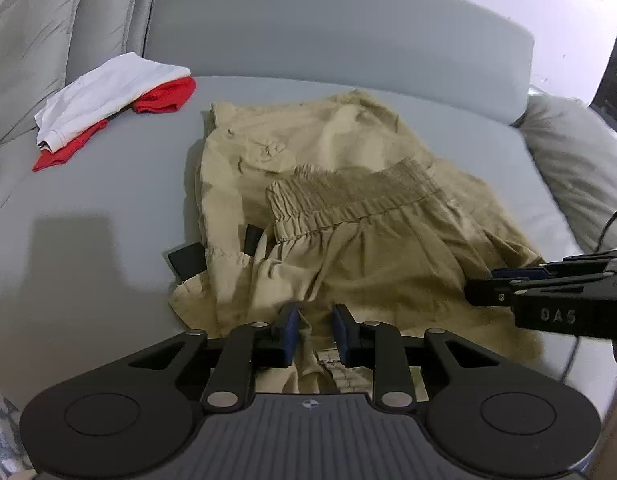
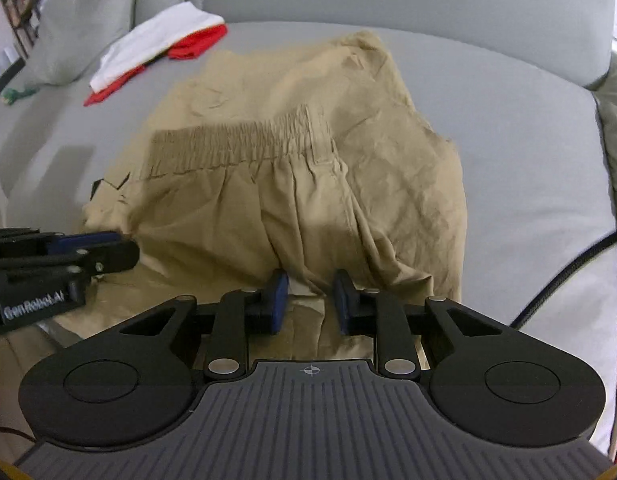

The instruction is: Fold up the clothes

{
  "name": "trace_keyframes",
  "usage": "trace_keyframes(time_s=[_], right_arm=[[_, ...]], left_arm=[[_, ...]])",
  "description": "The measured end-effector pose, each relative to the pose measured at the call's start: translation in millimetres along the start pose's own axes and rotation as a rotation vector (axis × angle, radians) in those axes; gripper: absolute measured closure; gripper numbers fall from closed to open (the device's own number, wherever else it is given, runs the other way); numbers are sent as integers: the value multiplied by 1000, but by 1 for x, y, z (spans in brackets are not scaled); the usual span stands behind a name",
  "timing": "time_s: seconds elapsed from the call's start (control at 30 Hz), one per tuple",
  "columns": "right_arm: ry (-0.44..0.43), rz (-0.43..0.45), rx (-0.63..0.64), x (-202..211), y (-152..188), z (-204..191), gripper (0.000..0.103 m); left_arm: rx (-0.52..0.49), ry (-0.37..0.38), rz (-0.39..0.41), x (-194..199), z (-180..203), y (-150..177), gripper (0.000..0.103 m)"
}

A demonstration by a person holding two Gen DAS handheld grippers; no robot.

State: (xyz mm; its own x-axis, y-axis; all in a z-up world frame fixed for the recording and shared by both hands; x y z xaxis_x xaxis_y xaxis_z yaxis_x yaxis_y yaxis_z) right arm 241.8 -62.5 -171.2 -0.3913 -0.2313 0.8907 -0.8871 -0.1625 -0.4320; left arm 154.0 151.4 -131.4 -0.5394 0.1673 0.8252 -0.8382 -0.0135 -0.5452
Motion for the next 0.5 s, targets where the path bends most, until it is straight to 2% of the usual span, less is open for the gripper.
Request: trace_keyframes(time_s=[0.03,0.07,0.1,0.13,0.17,0.2,0.27,0.33,0.4,0.5], right_arm=[[-19,6,-17,8,-1,2,75],[-45,21,-42,18,-2,7,69],[-73,50,-73,30,-3,13,63],[-105,92,-111,44,-3,21,48],[-132,128,-151,57,-2,32,37],[-155,161,-194,67,0,44,35],[-191,178,-285,74,3,69,35],[-225,151,-410,66,10,96,35],[-291,114,-537,52,19,116,33],[-382,60,-672,27,35,131,32]], left_arm=[[46,31,15,12,-4,1,59],[86,50,48,24,-10,2,37],[124,67,85,36,-16,3,26],[162,84,123,48,-23,4,25],[189,85,137,53,-31,2,24],[215,81,132,53,-40,3,23],[287,88,61,38,-55,10,24],[360,117,-10,23,-65,17,24],[408,192,-54,10,-61,22,24],[392,247,-49,3,-52,20,22]])
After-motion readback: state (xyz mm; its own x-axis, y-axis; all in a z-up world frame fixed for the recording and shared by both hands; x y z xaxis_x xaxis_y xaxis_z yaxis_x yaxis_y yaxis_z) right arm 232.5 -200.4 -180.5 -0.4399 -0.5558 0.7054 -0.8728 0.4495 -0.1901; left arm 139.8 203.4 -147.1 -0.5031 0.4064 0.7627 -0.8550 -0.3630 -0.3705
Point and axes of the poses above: each gripper's, at about its wrist camera, not at the fingertips, and x roughly against the way its jaws point, z to its right, y to its underside, the point moved 10 cm from there along -x, roughly the way its jaws point, and after that the axes turned 7 degrees about -z, right-handed, at the moved point
